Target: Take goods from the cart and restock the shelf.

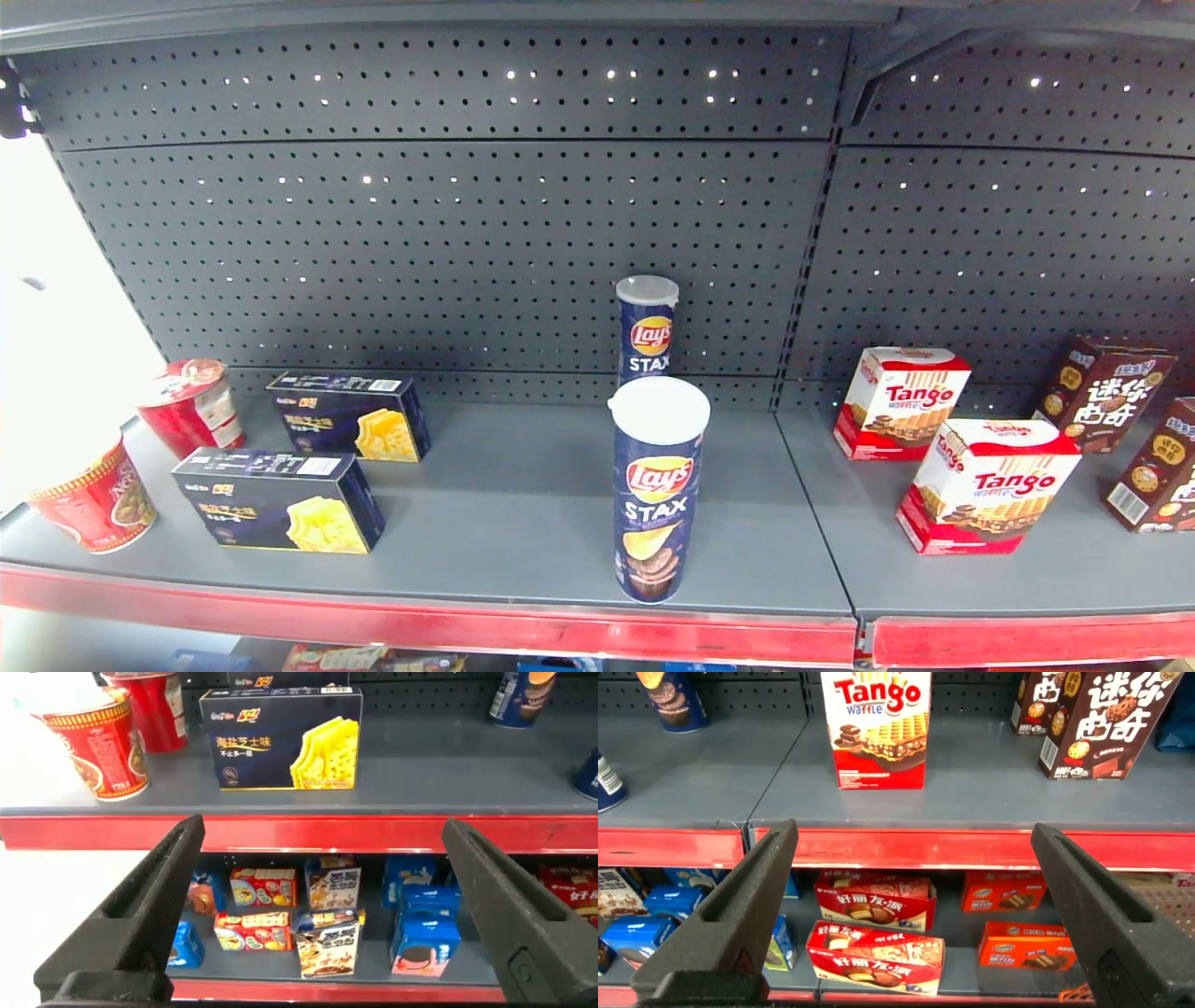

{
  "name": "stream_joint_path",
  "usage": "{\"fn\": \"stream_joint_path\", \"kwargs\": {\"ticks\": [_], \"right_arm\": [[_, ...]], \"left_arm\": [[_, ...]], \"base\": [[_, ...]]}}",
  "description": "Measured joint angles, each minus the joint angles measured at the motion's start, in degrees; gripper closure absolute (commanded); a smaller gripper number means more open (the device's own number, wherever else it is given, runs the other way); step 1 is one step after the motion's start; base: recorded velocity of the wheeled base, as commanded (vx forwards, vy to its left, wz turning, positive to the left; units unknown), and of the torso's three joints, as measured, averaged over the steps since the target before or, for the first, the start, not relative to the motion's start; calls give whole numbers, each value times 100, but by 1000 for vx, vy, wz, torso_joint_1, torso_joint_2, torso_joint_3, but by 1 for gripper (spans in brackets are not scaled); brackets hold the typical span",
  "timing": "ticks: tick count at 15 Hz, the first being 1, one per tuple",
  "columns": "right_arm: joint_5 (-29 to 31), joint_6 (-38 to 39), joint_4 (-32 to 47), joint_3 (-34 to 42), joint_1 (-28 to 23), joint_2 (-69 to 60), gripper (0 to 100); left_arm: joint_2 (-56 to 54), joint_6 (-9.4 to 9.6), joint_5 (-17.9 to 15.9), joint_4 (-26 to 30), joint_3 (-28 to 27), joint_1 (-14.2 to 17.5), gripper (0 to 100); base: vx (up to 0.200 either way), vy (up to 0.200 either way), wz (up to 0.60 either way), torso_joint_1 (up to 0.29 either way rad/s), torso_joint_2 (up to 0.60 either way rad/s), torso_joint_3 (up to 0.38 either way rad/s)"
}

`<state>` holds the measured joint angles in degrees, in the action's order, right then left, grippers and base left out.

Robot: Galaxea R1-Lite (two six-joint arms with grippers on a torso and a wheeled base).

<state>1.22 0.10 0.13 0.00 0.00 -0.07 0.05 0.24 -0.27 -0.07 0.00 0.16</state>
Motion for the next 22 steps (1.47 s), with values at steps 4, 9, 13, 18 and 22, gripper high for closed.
{"fn": "stream_joint_path", "kwargs": {"ticks": [4,9,13,18,22], "right_arm": [[0,0,0,0,0,0,0],[-33,-7,7,0,0,0,0],[-33,-7,-2,0,-2,0,0],[-35,-7,-2,0,0,0,0],[-43,-10,-4,0,0,0,0]], "left_arm": [[-2,73,-38,0,0,0,0],[-2,65,-51,5,0,0,0],[-2,55,-44,2,0,0,0],[-2,82,-66,0,0,0,0],[-2,60,-51,0,0,0,0]], "base": [[0,0,0,0,0,0],[-40,0,0,0,0,0],[0,0,0,0,0,0],[0,0,0,0,0,0],[0,0,0,0,0,0]]}}
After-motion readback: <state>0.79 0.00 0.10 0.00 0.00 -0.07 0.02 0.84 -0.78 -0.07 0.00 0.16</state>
